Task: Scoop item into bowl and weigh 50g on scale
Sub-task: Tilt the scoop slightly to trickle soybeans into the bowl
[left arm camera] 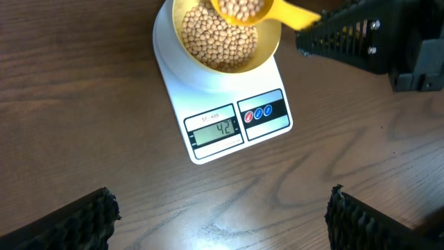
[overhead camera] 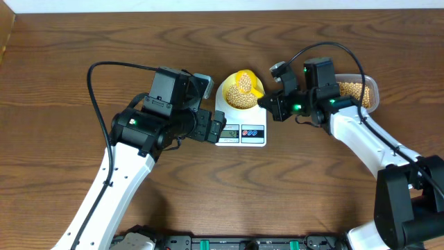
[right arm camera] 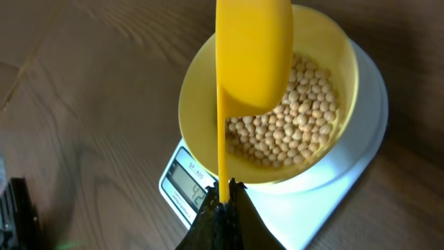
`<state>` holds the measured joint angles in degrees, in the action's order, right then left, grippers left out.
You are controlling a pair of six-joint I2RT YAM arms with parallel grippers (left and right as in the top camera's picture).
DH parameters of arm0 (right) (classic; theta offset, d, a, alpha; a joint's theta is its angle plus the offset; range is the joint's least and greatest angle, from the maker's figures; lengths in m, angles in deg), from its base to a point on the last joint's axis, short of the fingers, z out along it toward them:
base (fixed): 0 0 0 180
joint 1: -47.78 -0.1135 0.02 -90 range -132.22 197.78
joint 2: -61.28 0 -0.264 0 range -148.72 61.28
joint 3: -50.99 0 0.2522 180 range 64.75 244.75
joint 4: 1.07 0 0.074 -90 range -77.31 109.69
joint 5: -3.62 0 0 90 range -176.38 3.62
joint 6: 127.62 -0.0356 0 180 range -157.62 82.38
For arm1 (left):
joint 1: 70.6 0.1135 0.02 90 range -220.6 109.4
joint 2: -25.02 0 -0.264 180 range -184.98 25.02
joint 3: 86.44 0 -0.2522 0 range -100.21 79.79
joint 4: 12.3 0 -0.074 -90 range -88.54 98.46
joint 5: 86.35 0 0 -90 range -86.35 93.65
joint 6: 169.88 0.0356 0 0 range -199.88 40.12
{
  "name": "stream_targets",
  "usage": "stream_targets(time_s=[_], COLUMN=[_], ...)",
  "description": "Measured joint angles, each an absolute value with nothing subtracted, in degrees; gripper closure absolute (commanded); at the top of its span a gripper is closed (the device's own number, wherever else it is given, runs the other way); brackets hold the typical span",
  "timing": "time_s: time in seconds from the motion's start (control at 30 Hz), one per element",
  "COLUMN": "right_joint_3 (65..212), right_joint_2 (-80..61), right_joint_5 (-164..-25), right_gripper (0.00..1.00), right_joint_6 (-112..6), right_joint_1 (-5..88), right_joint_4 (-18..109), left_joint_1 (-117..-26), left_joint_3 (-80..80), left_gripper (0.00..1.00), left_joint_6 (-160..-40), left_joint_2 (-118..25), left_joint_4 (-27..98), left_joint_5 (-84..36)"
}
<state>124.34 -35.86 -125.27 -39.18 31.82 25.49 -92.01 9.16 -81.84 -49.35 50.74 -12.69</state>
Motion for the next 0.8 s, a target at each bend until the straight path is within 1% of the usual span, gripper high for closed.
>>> stream_targets(time_s=[0.33,0.8], right_joint_3=[128.5,130.2], right_joint_2=[-35.8,-35.7], right_joint_5=[-119.4,-115.5], right_gripper=[0.99,0.99], right_joint_6=[-33.2,-29.4], right_joint_1=[30.4,29.4], right_joint_4=[34.2,36.1], left_joint_1=[-92.0,-92.0], left_joint_3=[9.2,9.2], left_gripper=[0.02,0.02], left_joint_6=[-81.8,-81.8], left_joint_2=[-49.3,-49.3], left_joint_4=[50.7,50.7], left_joint_5=[-12.7,-12.7])
